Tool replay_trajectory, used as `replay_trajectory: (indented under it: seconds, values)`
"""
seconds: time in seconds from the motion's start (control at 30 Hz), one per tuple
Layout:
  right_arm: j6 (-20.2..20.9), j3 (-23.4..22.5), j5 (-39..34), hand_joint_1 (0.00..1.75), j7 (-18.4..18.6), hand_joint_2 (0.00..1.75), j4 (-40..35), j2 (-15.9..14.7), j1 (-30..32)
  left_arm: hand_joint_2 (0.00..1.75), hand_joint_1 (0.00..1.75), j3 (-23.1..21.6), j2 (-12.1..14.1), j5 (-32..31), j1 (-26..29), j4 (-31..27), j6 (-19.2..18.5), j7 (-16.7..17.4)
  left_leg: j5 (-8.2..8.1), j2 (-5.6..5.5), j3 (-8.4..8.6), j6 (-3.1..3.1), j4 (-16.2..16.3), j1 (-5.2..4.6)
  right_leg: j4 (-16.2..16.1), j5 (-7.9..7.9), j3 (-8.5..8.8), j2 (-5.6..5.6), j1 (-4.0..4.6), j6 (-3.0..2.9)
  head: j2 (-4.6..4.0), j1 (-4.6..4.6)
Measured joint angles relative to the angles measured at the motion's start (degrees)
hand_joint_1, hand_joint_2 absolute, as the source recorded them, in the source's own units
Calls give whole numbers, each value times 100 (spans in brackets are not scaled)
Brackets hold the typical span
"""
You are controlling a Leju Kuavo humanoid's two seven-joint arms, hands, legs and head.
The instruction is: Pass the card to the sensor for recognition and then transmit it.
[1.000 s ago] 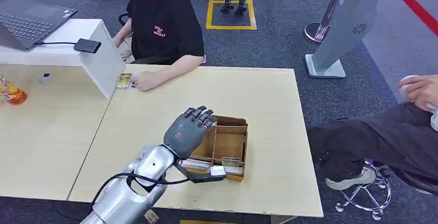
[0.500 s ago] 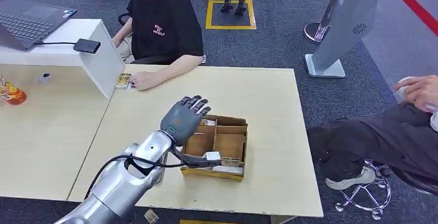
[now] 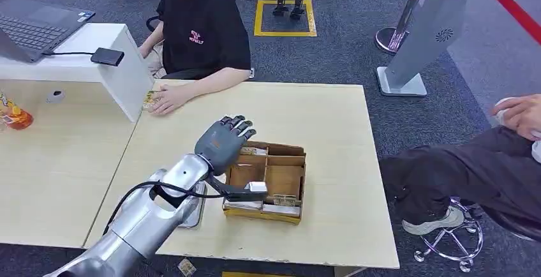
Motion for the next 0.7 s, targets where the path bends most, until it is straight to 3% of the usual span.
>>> replay_trajectory:
  seconds: [0.03,0.07,0.1,0.13,0.17,0.7]
  values:
    - [0,-2,0,0,0,0,0,0,0,175,58,0,9,18,-18,2,-22,-5,0,0,0,0,0,0,0,0,0,0,0,0,0,0]
    - [0,0,-2,0,0,0,0,-2,0,175,77,0,17,29,-32,2,-42,-7,0,0,0,0,0,0,0,0,0,0,0,0,0,2]
    - [0,-2,-2,0,0,0,2,-2,0,175,119,0,28,42,-42,4,-48,-7,0,0,0,0,0,0,0,0,0,0,0,0,0,0]
    - [0,-2,-2,0,0,0,2,-2,0,175,119,0,35,51,-50,7,-53,-9,0,0,0,0,0,0,0,0,0,0,0,0,0,0]
    - [0,-2,-2,0,0,0,2,-4,0,175,155,0,37,61,-55,9,-55,-9,0,0,0,0,0,0,0,0,0,0,0,0,0,2]
    - [0,-2,-42,0,24,0,2,-9,-1,175,154,-11,87,182,-143,48,-112,-55,1,0,0,-1,0,0,0,0,0,1,0,0,0,0]
